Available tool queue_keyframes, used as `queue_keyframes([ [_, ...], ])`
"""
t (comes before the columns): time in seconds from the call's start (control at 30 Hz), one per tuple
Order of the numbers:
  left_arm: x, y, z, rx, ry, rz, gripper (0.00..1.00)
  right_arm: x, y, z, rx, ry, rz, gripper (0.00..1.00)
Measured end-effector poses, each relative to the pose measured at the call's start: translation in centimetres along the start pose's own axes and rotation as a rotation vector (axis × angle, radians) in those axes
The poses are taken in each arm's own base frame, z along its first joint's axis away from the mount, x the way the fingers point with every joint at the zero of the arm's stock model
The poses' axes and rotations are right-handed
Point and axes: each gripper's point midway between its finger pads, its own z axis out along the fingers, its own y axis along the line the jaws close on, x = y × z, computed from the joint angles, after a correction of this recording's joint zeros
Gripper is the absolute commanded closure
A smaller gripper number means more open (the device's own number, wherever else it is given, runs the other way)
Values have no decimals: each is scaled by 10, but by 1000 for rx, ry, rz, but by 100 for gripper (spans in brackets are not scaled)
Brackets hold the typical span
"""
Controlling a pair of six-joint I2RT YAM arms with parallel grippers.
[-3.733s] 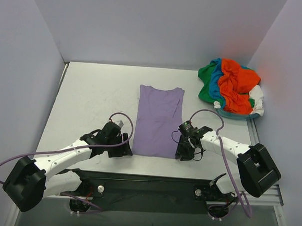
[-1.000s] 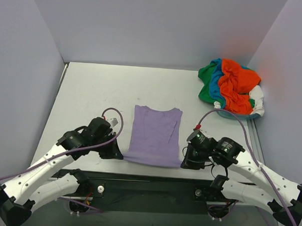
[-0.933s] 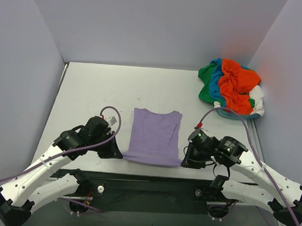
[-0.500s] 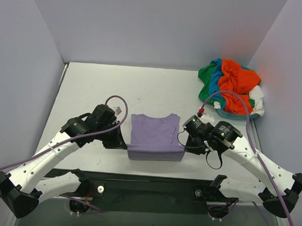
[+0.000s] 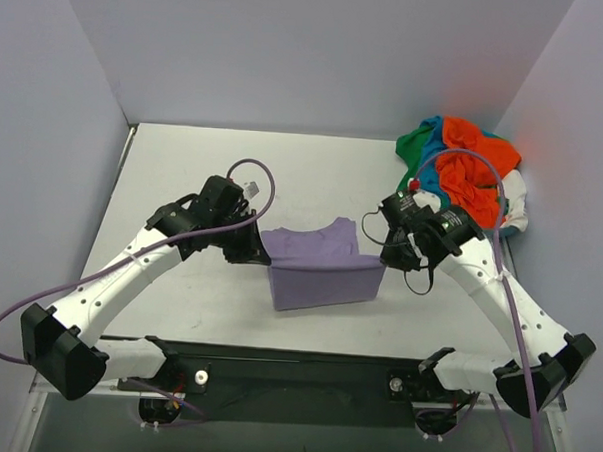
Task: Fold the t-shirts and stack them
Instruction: Fold the long partially folded tshirt into a neat square
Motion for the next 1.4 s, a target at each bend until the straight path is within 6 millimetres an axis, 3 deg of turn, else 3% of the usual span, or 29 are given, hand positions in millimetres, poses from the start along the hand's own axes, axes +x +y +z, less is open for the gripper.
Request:
queue_keyframes([
  [0.57,-40,29,44,-27,9,-69,100,-61,26,56,71,64,-129,100],
  [1.07,-59,70,92,-89,68,-132,100,-83,51,118,91,166,-208,100],
  [1.4,-82,75,113,-107,64,-138,100,-96,52,148,110,203,-224,100],
])
